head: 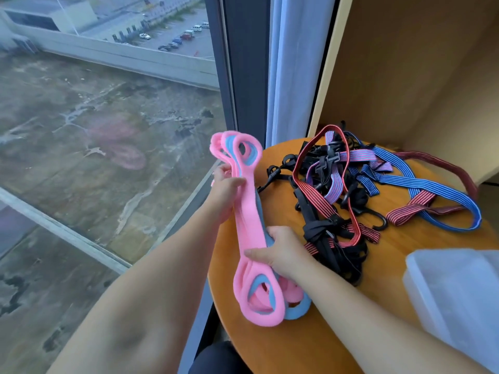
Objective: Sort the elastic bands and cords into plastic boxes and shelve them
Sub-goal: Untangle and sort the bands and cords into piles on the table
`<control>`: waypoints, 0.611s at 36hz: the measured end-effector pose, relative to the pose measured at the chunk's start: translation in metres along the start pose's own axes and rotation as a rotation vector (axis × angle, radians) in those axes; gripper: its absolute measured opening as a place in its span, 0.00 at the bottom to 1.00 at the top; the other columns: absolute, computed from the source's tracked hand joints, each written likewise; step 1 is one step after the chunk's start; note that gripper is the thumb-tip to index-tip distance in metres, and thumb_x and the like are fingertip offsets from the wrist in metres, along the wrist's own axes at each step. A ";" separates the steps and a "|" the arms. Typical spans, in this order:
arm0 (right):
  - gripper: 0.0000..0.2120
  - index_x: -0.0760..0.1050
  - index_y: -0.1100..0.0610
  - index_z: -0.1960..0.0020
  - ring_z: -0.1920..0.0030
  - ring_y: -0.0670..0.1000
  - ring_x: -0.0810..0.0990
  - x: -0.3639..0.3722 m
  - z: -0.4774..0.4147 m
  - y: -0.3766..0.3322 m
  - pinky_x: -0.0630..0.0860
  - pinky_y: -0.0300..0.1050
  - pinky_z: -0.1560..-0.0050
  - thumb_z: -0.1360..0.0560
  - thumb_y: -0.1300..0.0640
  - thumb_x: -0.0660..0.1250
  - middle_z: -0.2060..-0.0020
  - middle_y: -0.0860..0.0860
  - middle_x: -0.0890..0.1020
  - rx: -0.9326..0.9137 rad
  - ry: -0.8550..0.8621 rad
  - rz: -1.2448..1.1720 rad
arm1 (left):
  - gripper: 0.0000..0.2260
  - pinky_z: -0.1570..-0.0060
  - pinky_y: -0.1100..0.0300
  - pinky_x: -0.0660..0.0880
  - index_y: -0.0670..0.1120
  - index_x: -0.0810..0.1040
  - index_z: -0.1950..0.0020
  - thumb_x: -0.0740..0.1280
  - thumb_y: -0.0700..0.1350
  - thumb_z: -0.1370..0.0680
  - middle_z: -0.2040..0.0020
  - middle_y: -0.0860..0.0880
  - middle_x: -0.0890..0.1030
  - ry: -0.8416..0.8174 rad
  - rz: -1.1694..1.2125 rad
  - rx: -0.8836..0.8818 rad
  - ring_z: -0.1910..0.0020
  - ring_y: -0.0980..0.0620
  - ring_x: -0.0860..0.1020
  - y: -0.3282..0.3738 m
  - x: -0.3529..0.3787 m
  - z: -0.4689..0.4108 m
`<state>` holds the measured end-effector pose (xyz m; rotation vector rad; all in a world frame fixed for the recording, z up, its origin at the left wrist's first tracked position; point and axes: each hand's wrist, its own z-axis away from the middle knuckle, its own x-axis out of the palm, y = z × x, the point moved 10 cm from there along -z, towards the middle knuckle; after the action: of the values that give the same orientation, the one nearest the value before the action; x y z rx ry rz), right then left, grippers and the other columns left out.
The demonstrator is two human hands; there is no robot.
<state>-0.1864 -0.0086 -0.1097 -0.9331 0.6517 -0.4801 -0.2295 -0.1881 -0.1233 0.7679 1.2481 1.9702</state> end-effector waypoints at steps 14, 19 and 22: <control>0.22 0.74 0.61 0.41 0.48 0.54 0.76 0.011 -0.007 -0.007 0.72 0.45 0.47 0.25 0.44 0.69 0.45 0.56 0.71 -0.044 0.042 0.412 | 0.29 0.57 0.52 0.82 0.47 0.62 0.34 0.62 0.40 0.35 0.49 0.47 0.76 0.061 -0.196 -0.019 0.52 0.48 0.79 -0.016 -0.005 -0.016; 0.15 0.72 0.62 0.47 0.45 0.57 0.73 0.001 0.004 -0.019 0.70 0.49 0.40 0.20 0.49 0.62 0.43 0.55 0.68 -0.134 0.033 0.452 | 0.18 0.69 0.64 0.67 0.51 0.62 0.40 0.67 0.48 0.25 0.56 0.53 0.75 0.182 -0.460 0.098 0.60 0.58 0.75 -0.011 -0.006 -0.008; 0.12 0.77 0.66 0.46 0.45 0.59 0.74 -0.029 0.014 -0.036 0.70 0.49 0.40 0.21 0.57 0.64 0.44 0.58 0.73 -0.265 0.132 0.494 | 0.16 0.66 0.58 0.67 0.47 0.66 0.43 0.64 0.51 0.27 0.57 0.50 0.76 0.197 -0.582 0.096 0.60 0.53 0.76 -0.013 -0.009 0.002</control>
<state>-0.2012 -0.0007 -0.0649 -0.9511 1.0490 -0.0126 -0.2193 -0.1899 -0.1358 0.2102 1.4863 1.5367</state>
